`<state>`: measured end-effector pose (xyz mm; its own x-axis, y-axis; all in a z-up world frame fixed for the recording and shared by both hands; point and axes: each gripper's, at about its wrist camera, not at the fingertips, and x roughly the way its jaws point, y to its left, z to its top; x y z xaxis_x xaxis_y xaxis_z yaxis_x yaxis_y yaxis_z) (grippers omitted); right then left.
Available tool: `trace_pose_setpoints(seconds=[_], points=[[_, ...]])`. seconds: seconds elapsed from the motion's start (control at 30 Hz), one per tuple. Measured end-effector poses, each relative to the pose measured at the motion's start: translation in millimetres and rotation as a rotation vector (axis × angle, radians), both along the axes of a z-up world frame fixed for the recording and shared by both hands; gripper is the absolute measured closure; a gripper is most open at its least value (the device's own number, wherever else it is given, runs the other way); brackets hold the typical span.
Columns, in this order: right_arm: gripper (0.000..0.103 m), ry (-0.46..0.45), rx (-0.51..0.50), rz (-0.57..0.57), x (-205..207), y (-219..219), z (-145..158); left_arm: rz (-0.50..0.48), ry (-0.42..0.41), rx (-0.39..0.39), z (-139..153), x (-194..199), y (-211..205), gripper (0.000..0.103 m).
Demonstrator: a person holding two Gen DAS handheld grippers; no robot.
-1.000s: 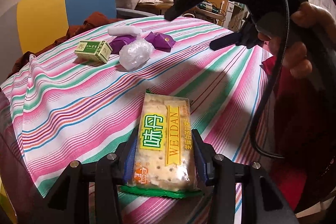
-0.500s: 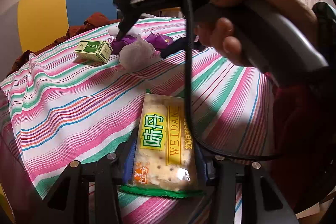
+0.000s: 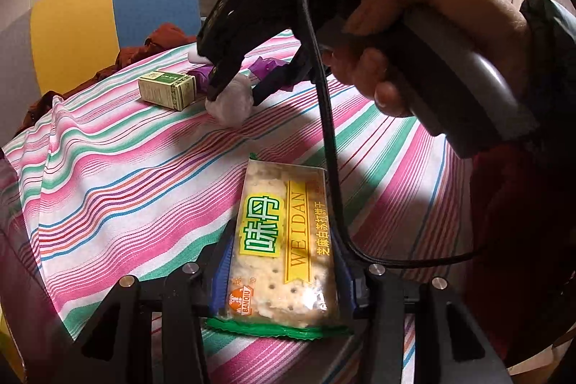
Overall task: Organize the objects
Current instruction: 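Carry the cracker pack and plastic bag over the gold tray and open both tools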
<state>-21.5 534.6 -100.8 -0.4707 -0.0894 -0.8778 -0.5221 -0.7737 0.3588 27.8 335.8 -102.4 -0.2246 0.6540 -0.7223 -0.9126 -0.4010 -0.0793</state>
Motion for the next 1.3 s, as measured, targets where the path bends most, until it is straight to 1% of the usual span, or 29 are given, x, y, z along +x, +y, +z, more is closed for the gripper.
trace_pose_setpoints(seconds=[0.13, 0.27, 0.37, 0.47, 0.6, 0.73, 0.87, 1.0, 1.17, 1.23, 1.3], points=[[0.065, -0.02, 0.05, 0.017, 1, -4, 2, 0.003, 0.013, -0.004, 1, 1, 1, 0.055], [0.065, -0.046, 0.038, 0.03, 16, -7, 6, 0.007, 0.021, -0.006, 1, 7, -1, 0.055], [0.065, -0.074, 0.073, 0.001, 26, -5, 7, 0.009, 0.027, -0.01, 1, 9, -1, 0.055], [0.065, -0.023, 0.072, -0.029, 30, 3, 15, 0.013, 0.017, -0.009, 3, 6, -2, 0.056], [0.065, 0.05, 0.107, 0.02, 26, -2, 27, 0.028, -0.005, -0.014, 5, 4, -3, 0.056], [0.065, 0.116, 0.106, 0.063, 22, -6, 36, 0.067, -0.042, -0.009, 15, 1, -10, 0.056], [0.065, 0.149, 0.119, 0.096, 24, -16, 44, 0.092, 0.0, 0.036, 40, 8, -22, 0.056], [0.065, 0.185, 0.141, 0.143, 19, -29, 48, 0.133, 0.018, 0.067, 62, 12, -41, 0.056], [0.065, 0.214, 0.159, 0.184, 17, -40, 54, 0.239, 0.031, 0.105, 84, 0, -73, 0.056], [0.065, 0.22, 0.161, 0.201, 16, -45, 55, 0.288, 0.035, 0.121, 92, -11, -86, 0.056], [0.065, 0.228, 0.165, 0.223, 15, -50, 56, 0.345, 0.035, 0.139, 102, -16, -109, 0.056]])
